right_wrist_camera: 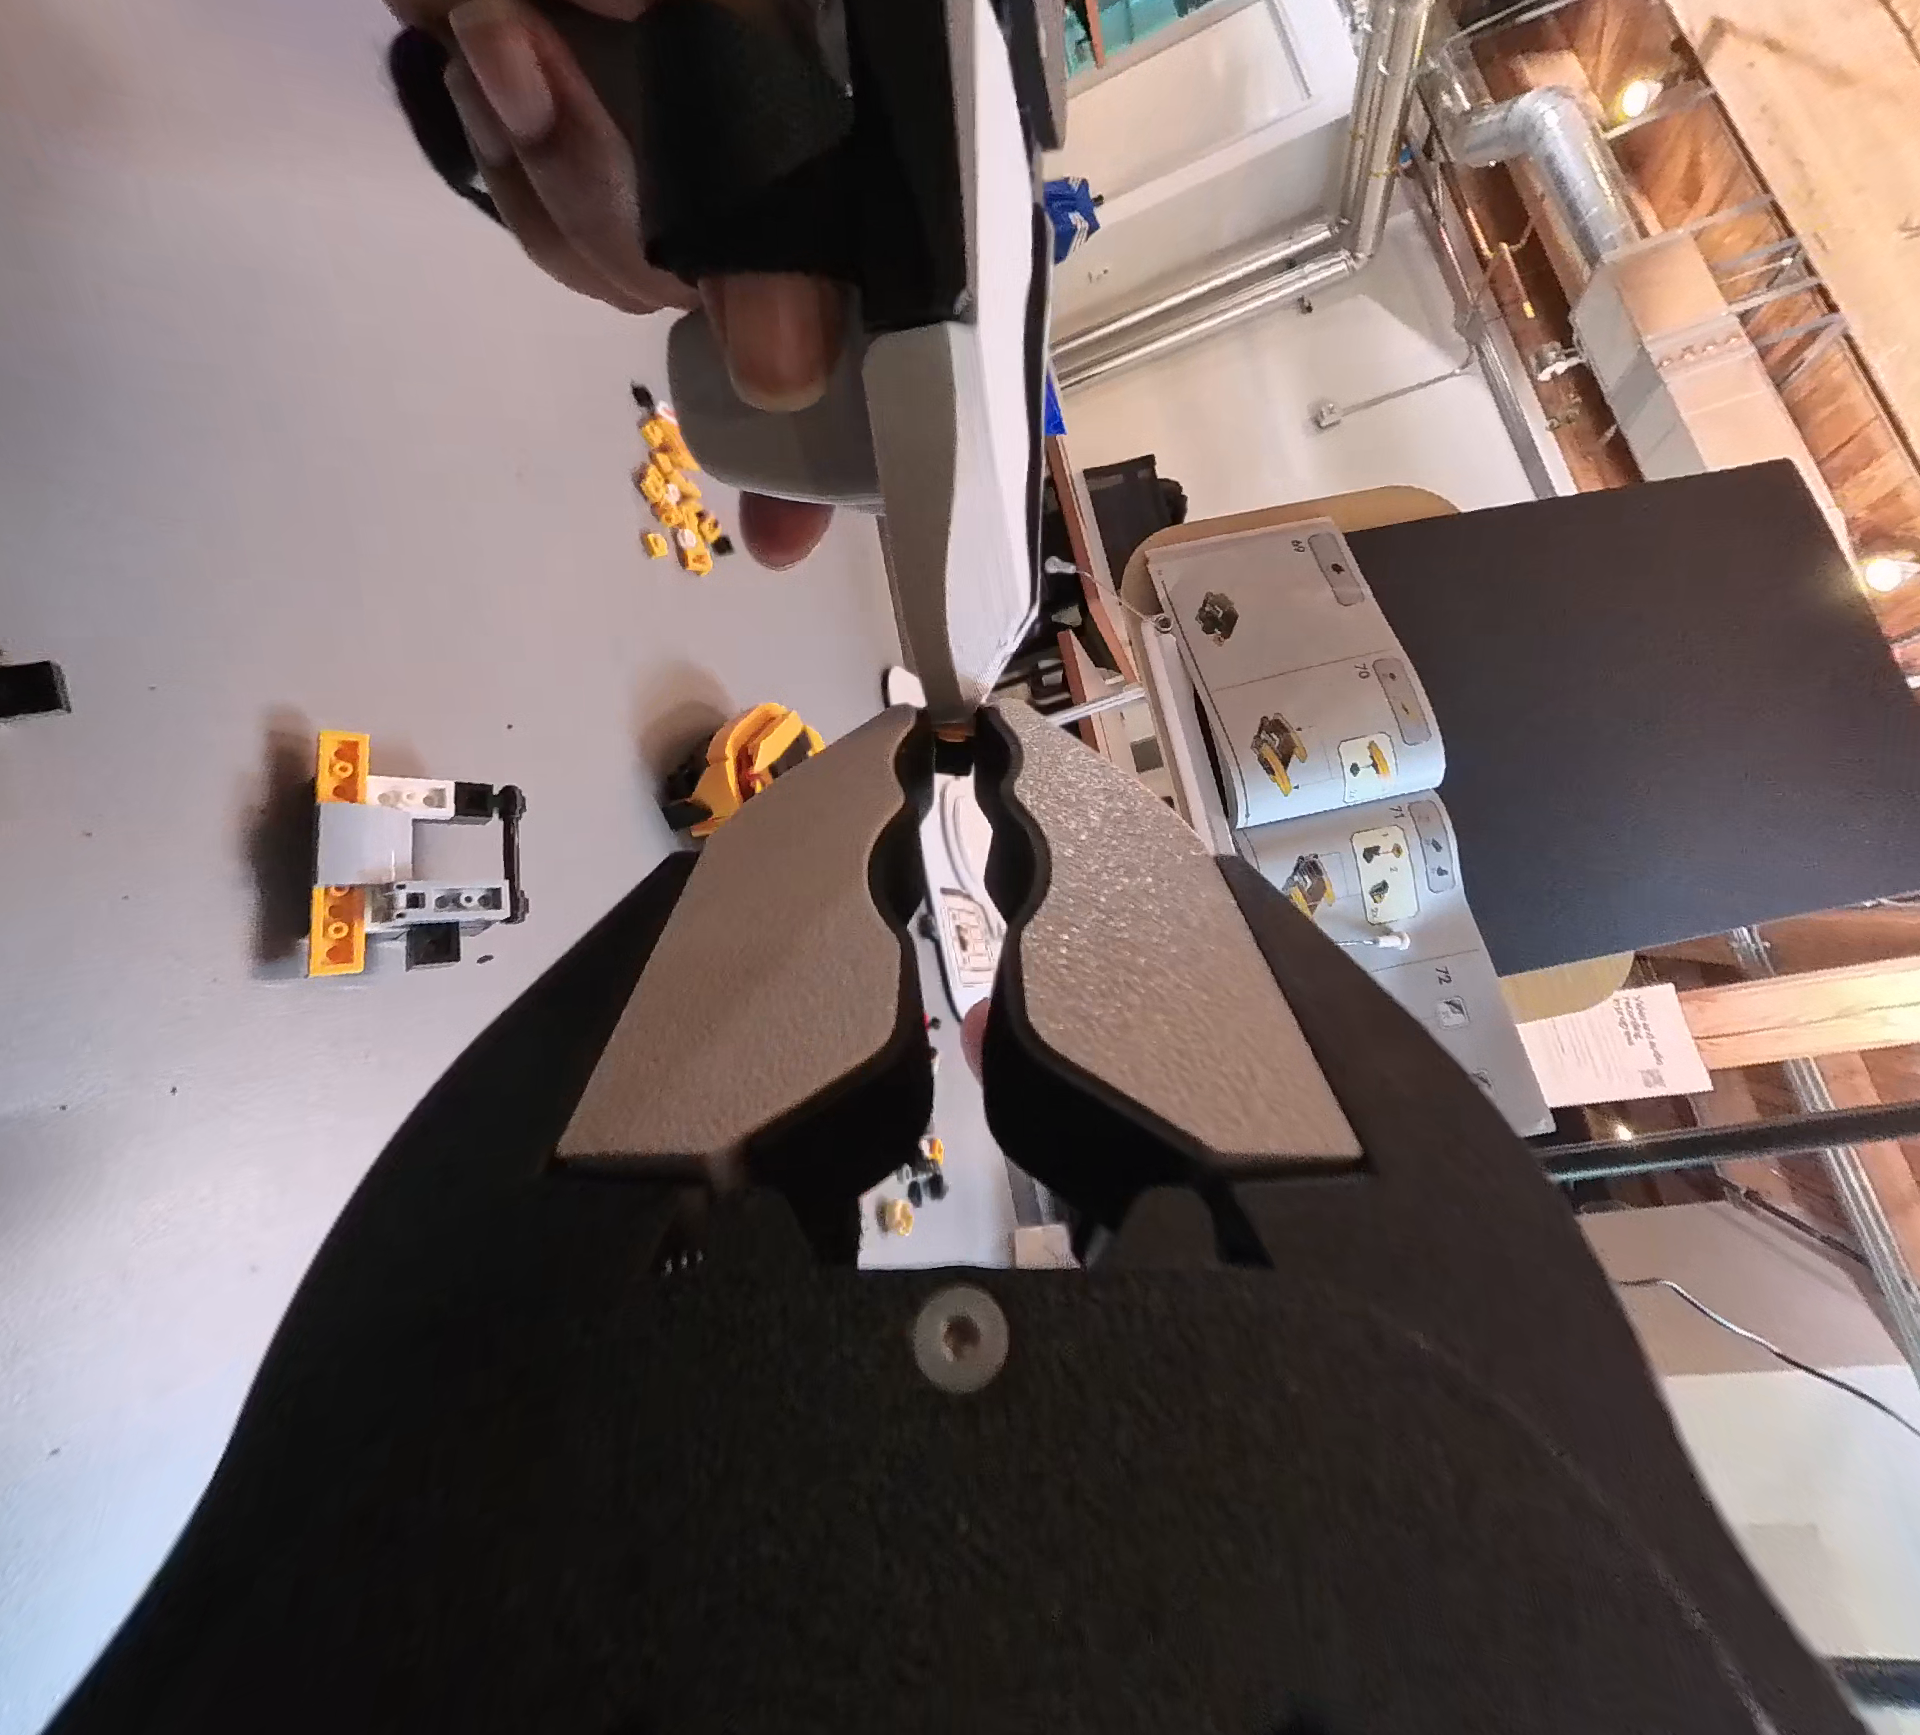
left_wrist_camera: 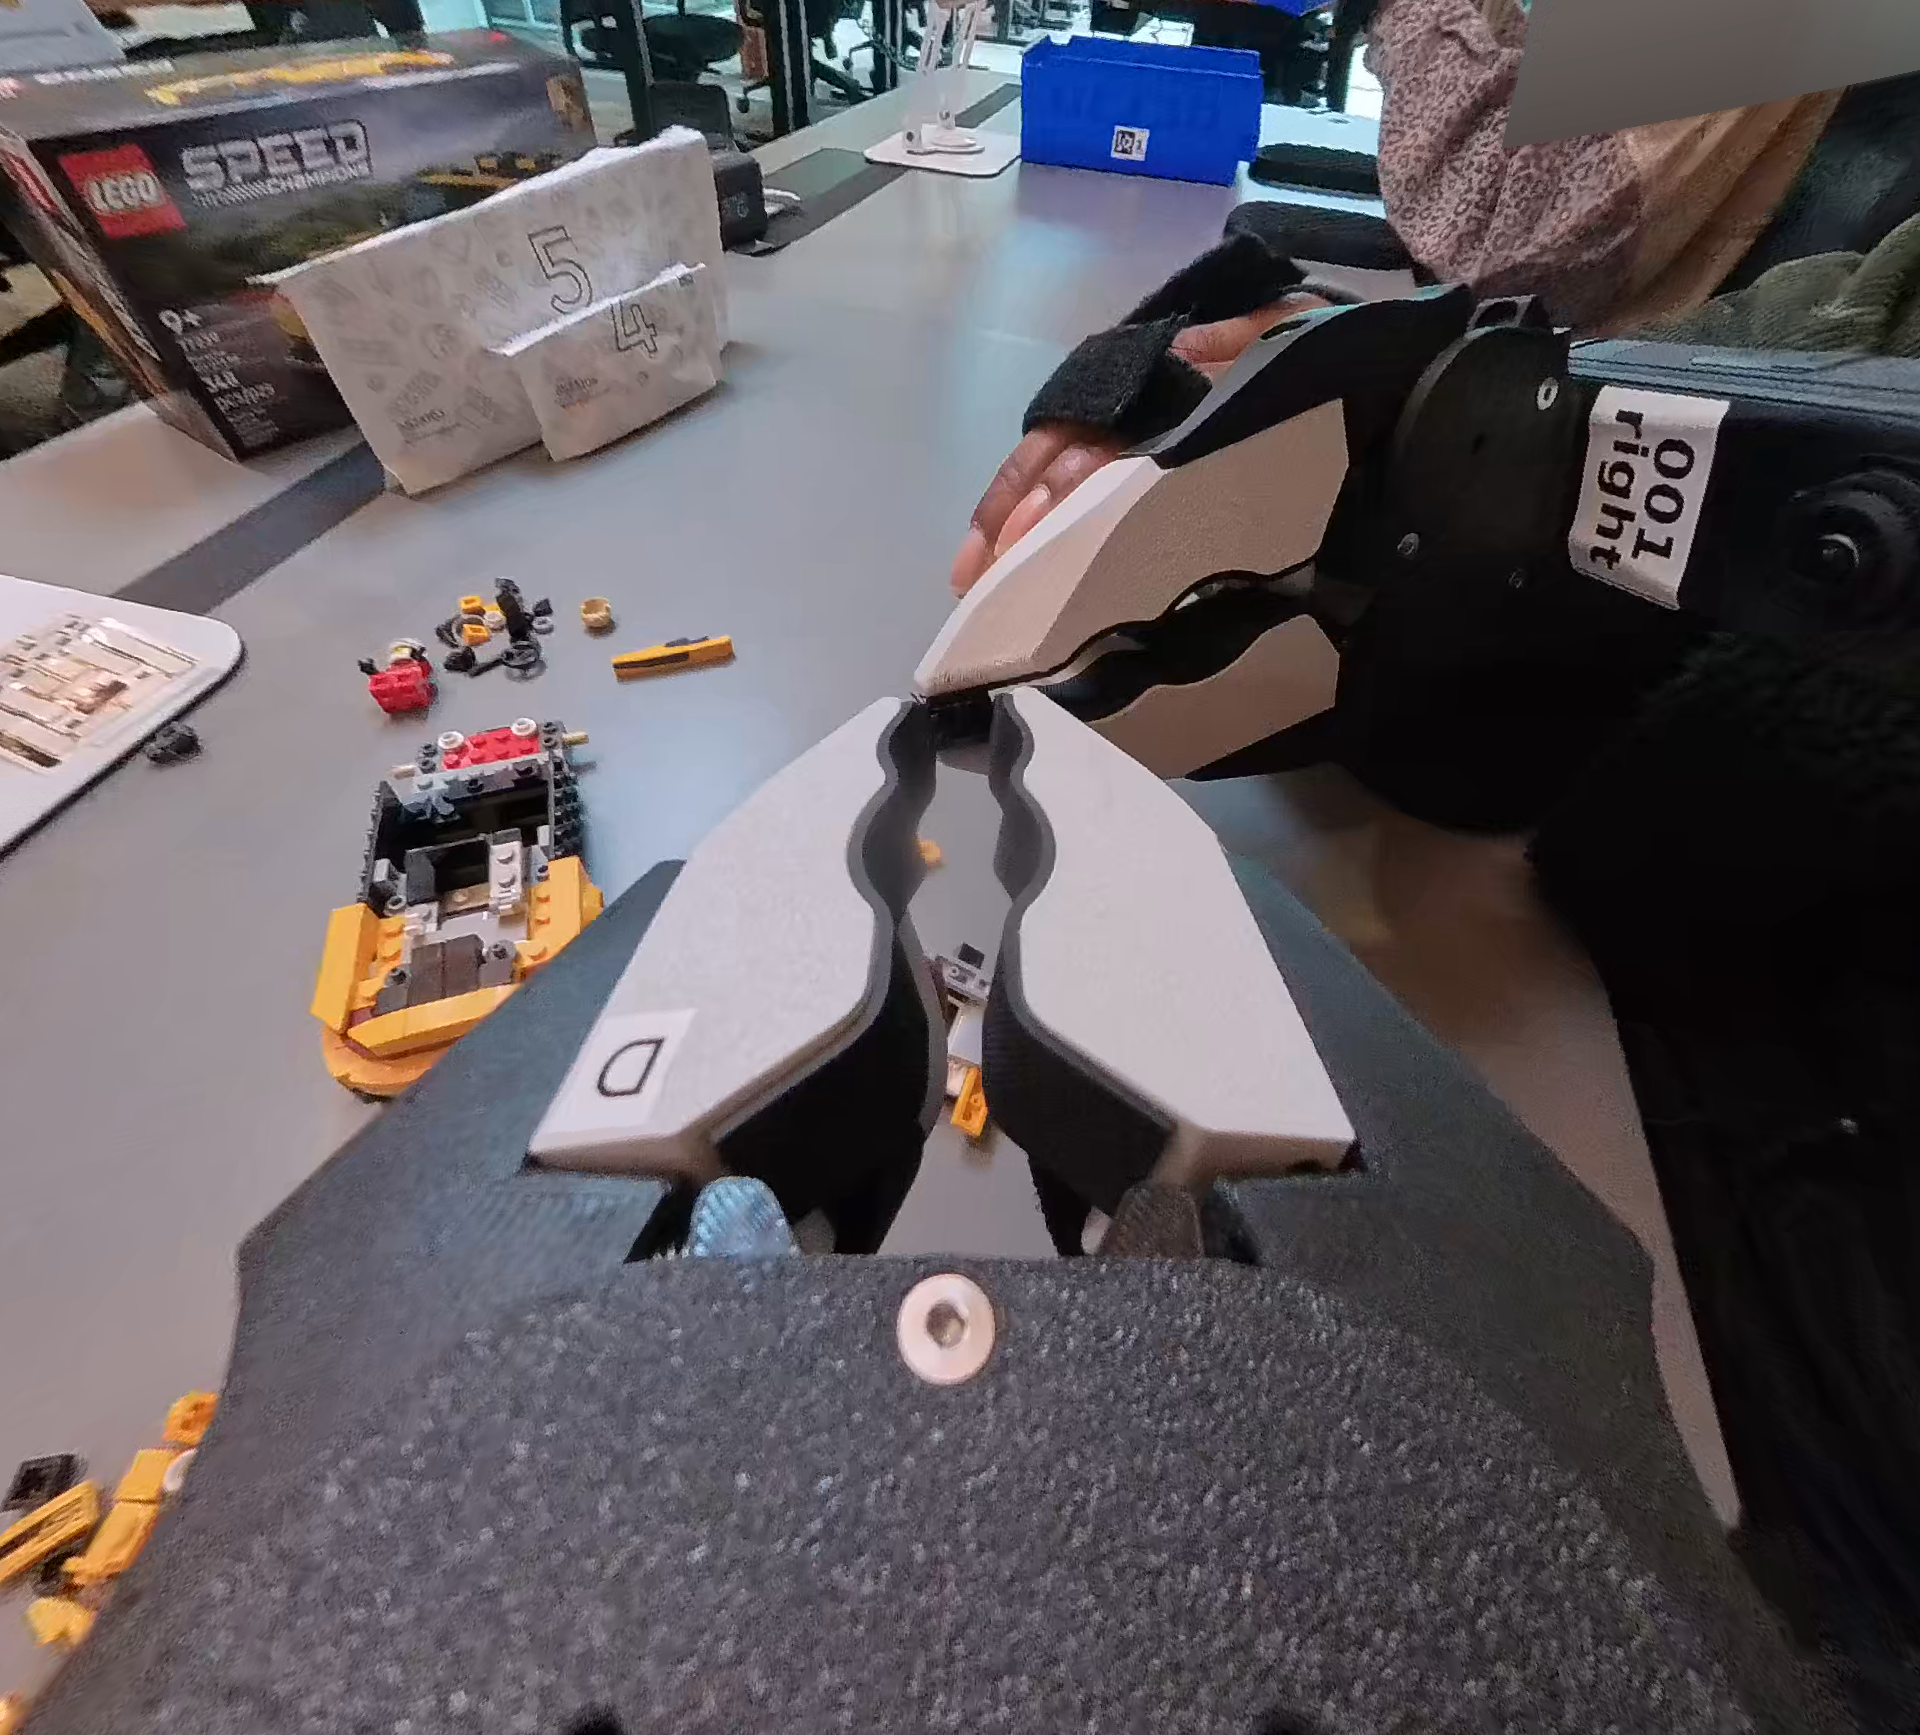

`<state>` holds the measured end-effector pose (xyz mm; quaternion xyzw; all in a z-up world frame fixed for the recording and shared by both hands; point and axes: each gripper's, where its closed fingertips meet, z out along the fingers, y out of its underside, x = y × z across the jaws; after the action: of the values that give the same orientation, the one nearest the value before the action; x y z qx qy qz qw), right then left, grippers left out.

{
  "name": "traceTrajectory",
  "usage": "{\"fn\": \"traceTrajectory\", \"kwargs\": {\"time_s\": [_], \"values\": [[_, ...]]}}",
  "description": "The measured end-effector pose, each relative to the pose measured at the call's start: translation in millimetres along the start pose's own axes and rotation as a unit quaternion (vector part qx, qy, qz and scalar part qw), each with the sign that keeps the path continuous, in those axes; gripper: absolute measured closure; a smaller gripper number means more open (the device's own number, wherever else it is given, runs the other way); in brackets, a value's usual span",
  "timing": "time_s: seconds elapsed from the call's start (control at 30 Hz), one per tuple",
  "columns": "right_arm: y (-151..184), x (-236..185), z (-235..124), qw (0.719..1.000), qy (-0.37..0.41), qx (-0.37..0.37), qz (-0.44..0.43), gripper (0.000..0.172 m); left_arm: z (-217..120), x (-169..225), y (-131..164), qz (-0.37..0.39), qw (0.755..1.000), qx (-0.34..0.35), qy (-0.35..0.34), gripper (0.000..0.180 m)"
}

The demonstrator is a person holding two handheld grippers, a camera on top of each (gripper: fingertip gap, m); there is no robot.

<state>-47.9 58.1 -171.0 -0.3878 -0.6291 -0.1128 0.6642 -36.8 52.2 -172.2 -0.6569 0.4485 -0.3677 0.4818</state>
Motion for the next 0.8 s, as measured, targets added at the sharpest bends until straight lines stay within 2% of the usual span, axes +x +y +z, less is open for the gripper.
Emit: {"fn": "traceTrajectory", "kwargs": {"time_s": [0.4, 0.8], "values": [[4, 4, 2, 1.000, 0.016, 0.019, 0.000, 0.165, -1, -1, -5, 0.042, 0.999, 0.008, -0.031, 0.169], [13, 7, 5, 0.999, 0.009, 0.029, 0.017, 0.164, 3, -7, -7, 0.034, 0.998, 0.012, -0.042, 0.169]]}}
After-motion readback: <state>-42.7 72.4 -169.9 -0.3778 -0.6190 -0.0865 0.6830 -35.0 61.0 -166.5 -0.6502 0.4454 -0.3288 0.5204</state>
